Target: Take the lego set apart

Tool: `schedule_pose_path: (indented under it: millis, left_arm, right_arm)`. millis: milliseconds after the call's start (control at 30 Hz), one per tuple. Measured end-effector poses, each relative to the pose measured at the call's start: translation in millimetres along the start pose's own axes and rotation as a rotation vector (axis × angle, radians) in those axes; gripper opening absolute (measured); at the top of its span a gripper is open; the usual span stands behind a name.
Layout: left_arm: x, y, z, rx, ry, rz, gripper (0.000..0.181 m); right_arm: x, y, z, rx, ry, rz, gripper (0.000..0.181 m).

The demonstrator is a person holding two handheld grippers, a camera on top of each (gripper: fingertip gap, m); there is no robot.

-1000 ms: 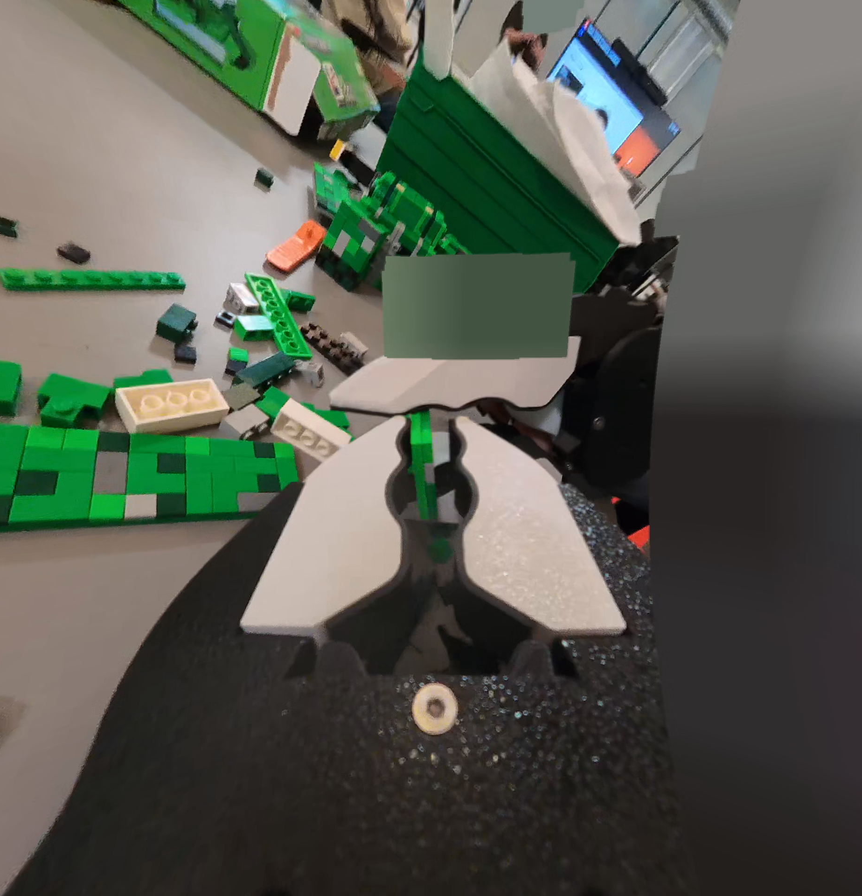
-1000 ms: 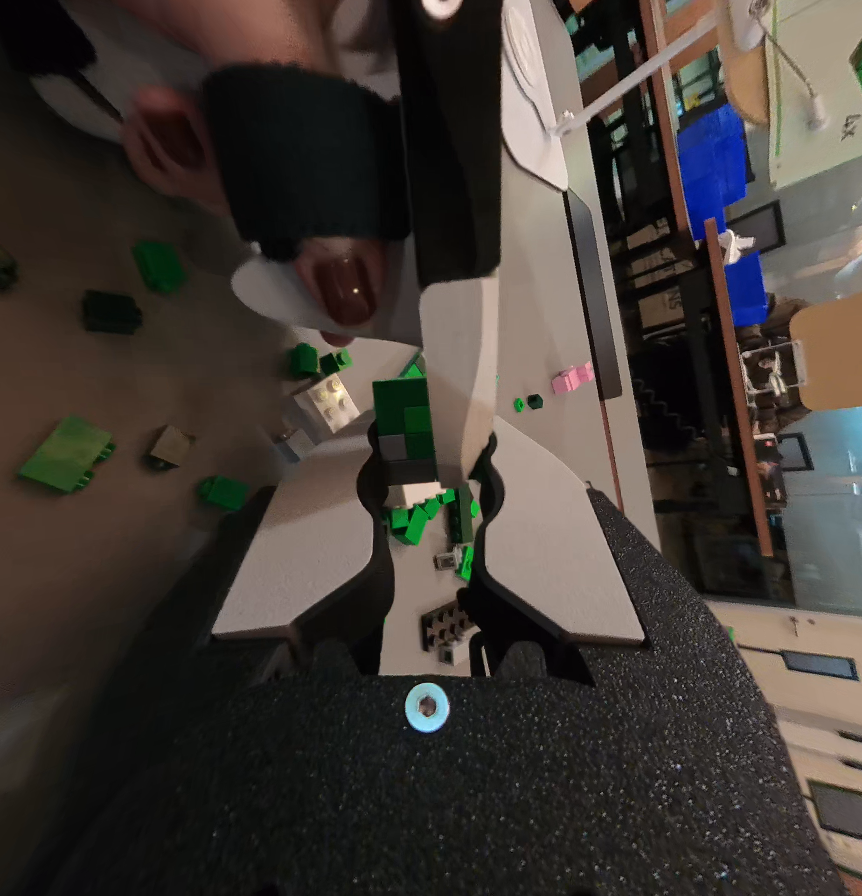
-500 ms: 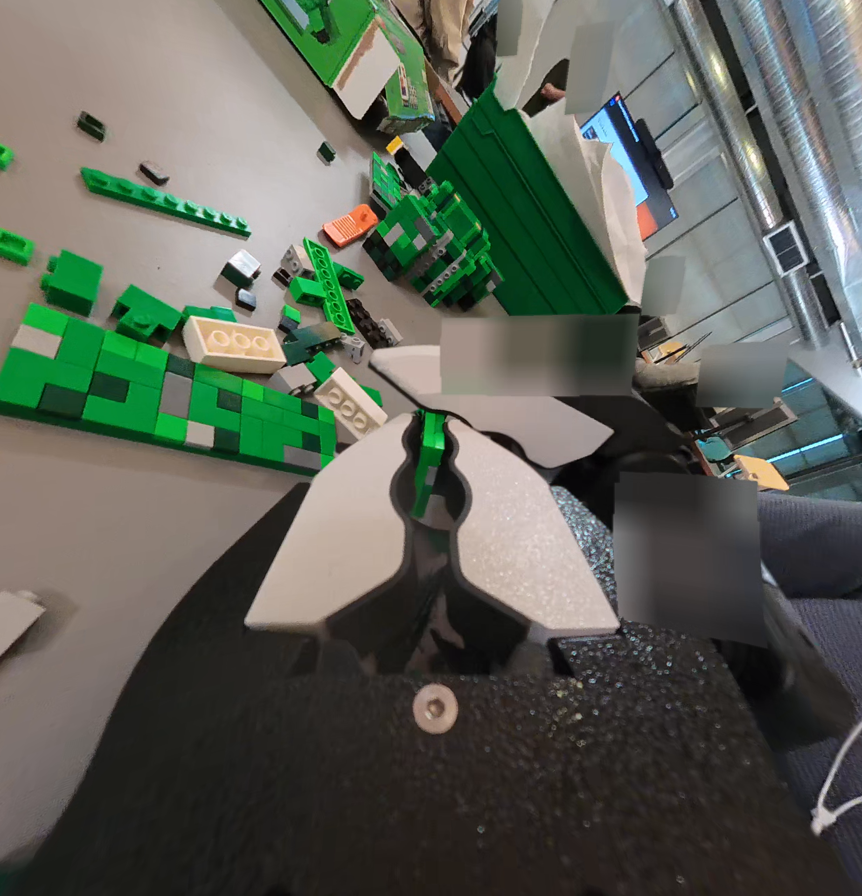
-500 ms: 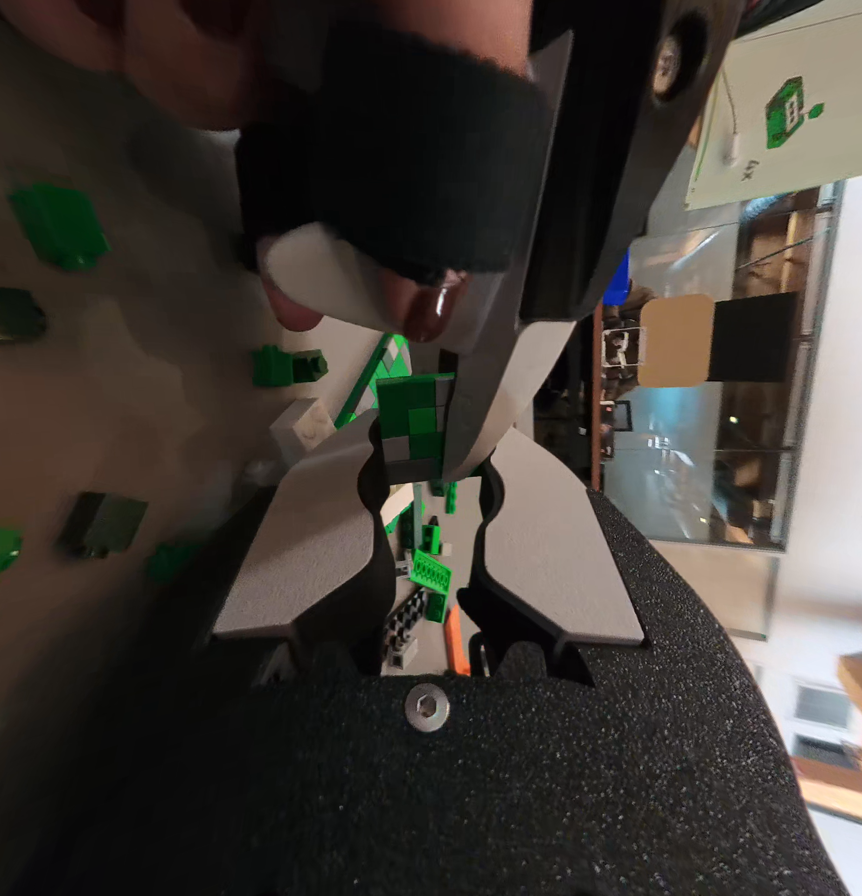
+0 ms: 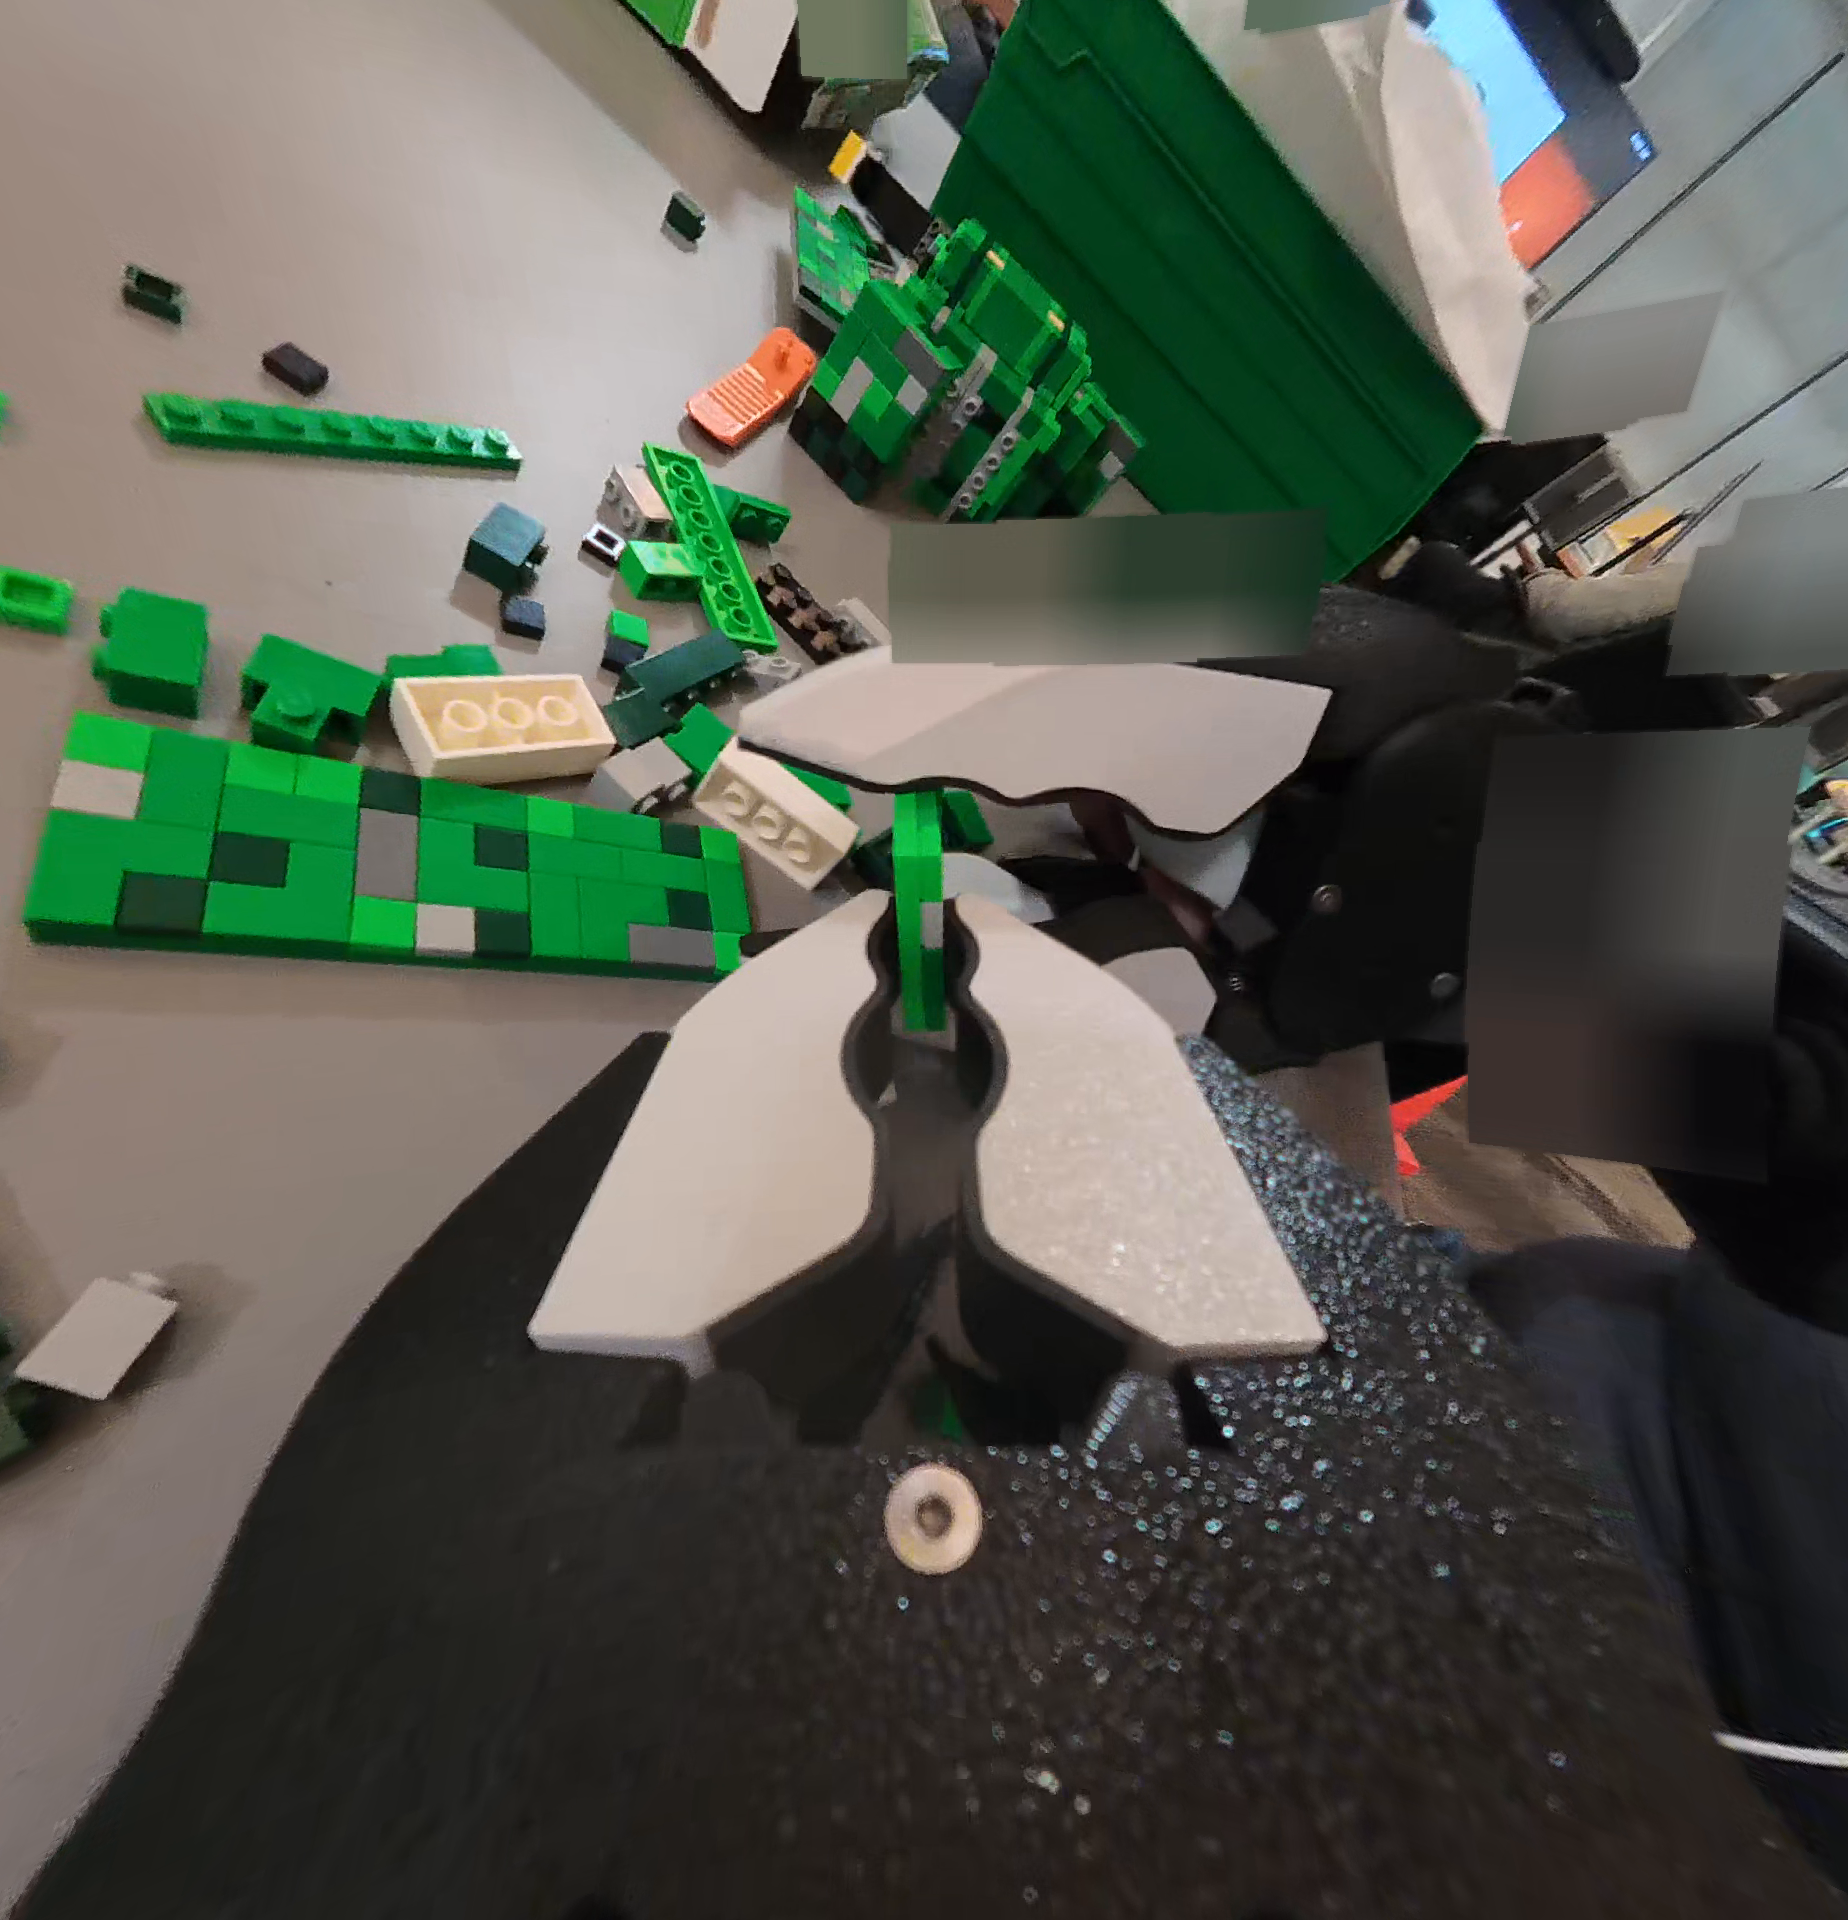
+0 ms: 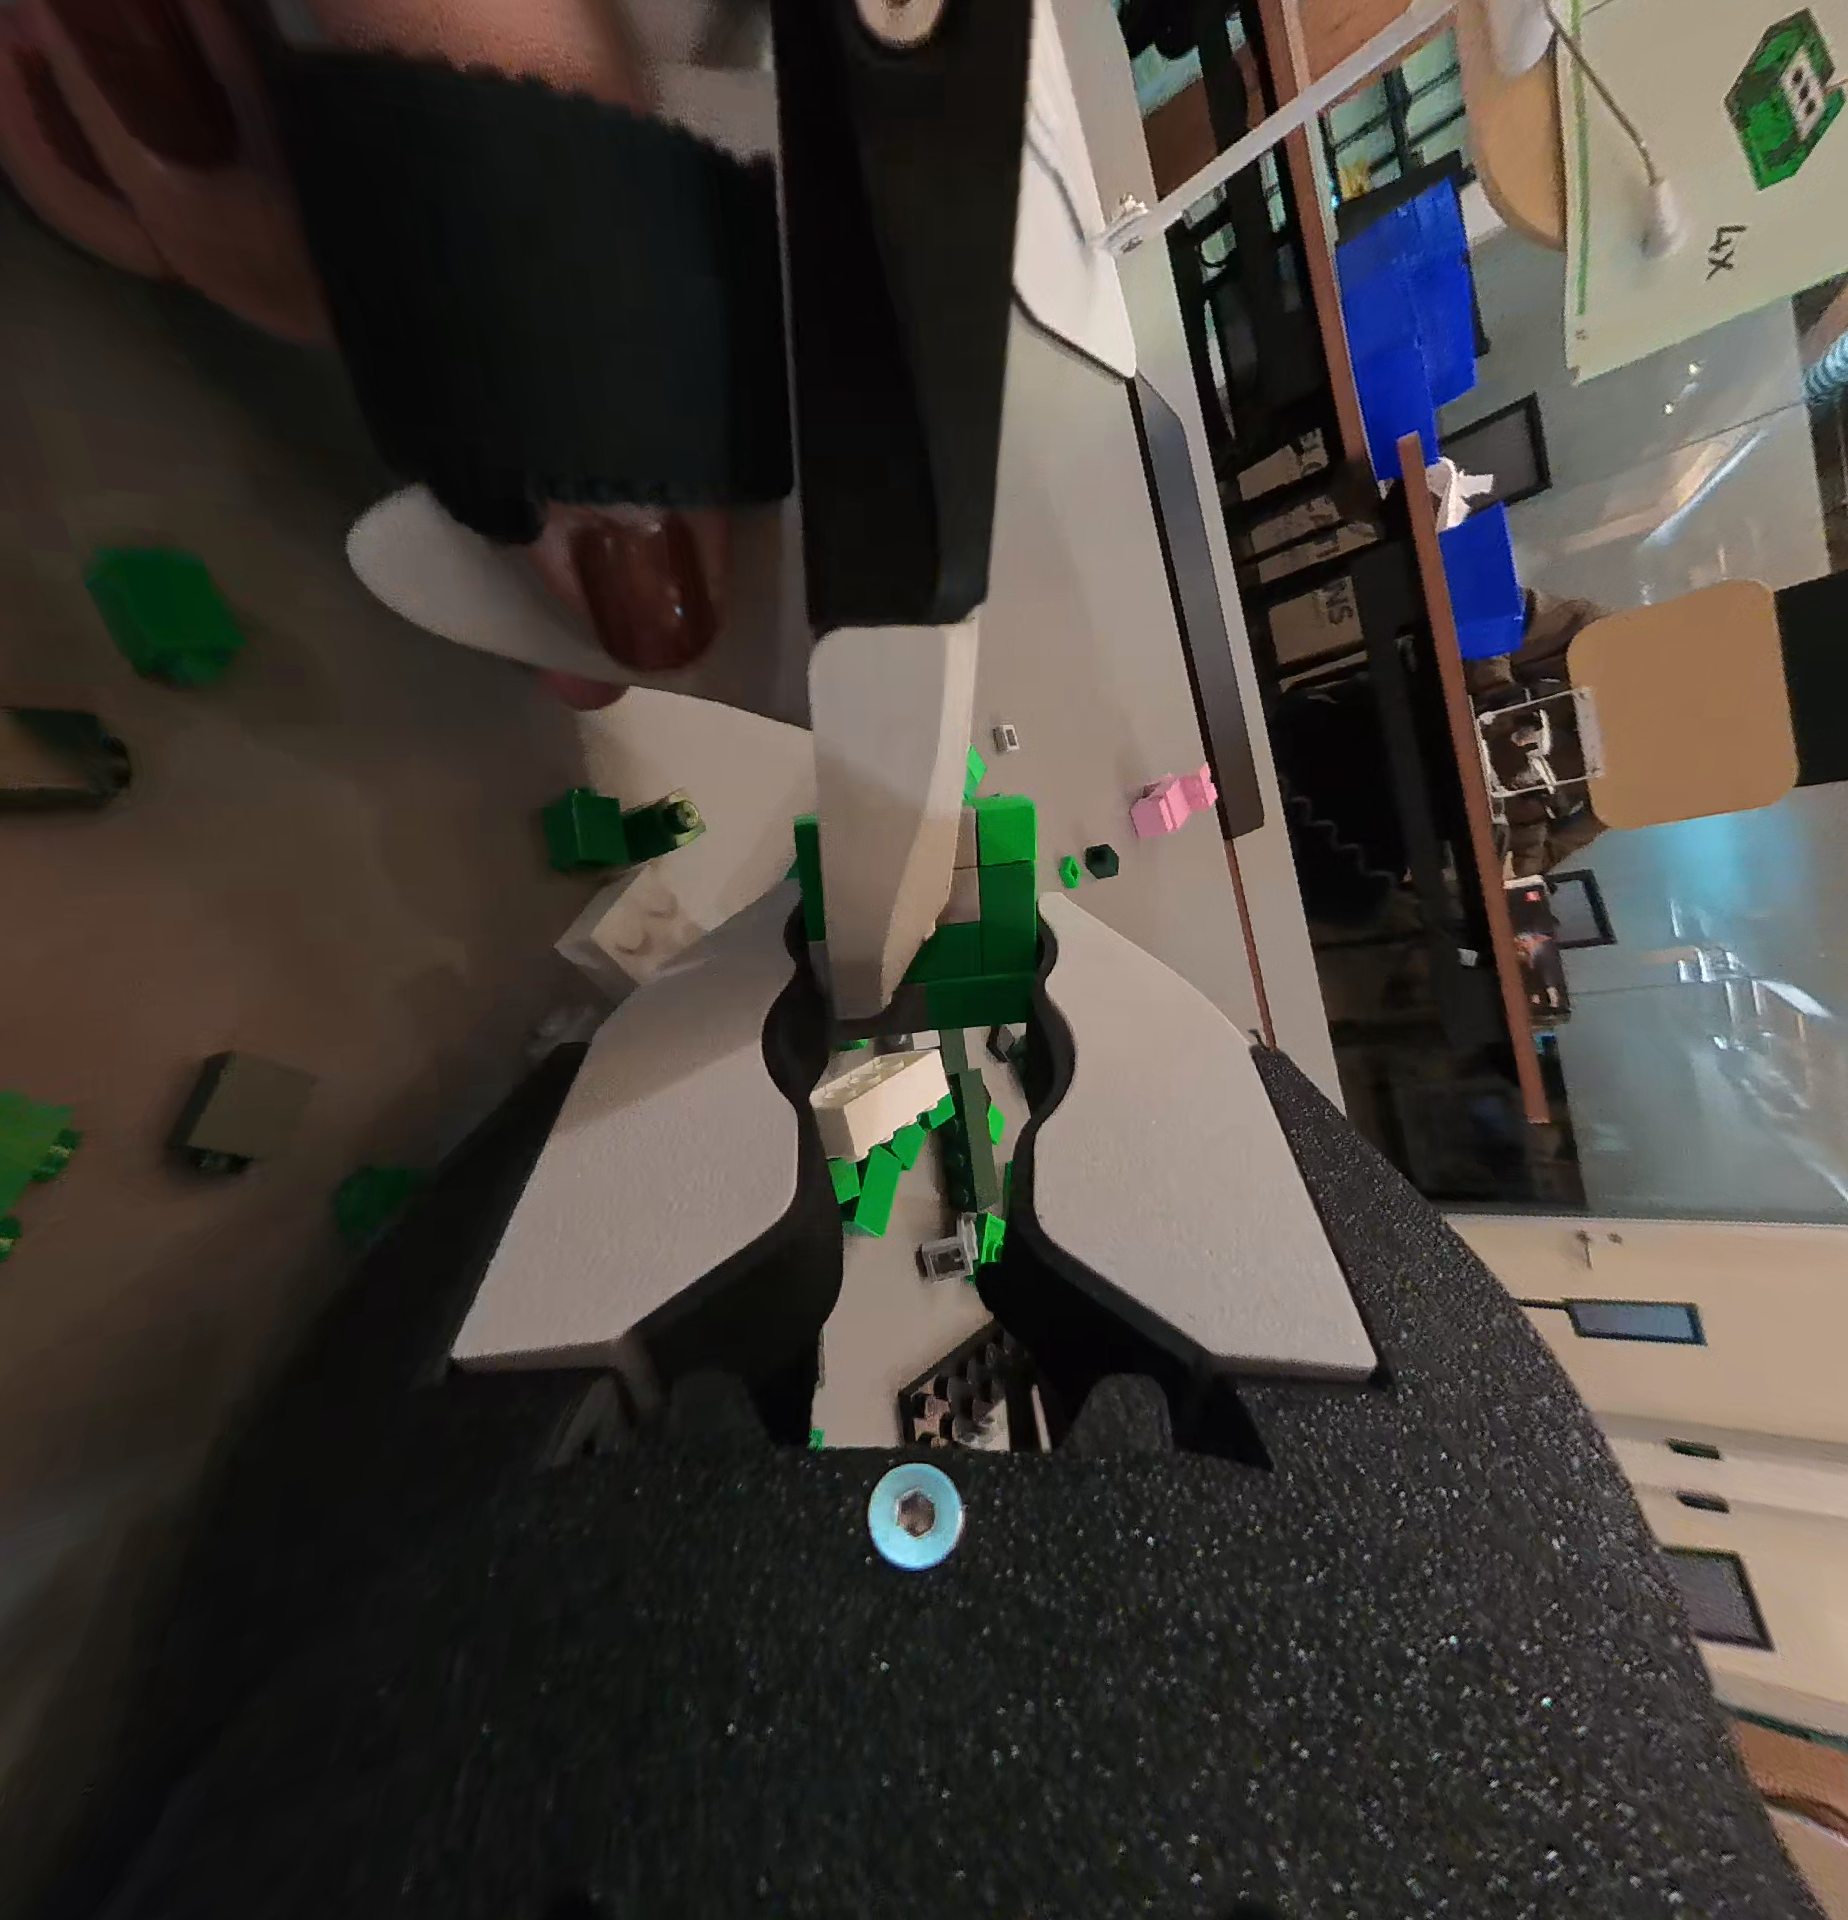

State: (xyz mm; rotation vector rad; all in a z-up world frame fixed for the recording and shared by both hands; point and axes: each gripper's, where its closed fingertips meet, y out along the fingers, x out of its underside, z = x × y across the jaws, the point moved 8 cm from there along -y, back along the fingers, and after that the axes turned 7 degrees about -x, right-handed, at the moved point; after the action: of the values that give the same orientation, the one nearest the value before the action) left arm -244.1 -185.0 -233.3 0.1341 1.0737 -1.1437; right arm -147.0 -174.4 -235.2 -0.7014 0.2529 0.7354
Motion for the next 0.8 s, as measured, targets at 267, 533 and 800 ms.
schedule_pose_path:
  millis: [267, 533, 800]
  left_arm:
    - [0.0, 0.6, 4.6, -0.013, 0.041, -0.034, 0.006]
    - [-3.3, 4.7, 5.4, -0.020, 0.074, 0.025, 0.006]
    - [-2.9, 2.0, 7.3, -0.037, 0.098, 0.001, 0.006]
  right_arm:
    - [-1.5, 0.4, -0.1, -0.049, 0.031, 0.034, 0.040]
    - [0.1, 0.5, 2.2, -0.078, 0.064, 0.043, 0.039]
    - [-3.6, 1.7, -0.1, -0.067, 0.038, 0.033, 0.040]
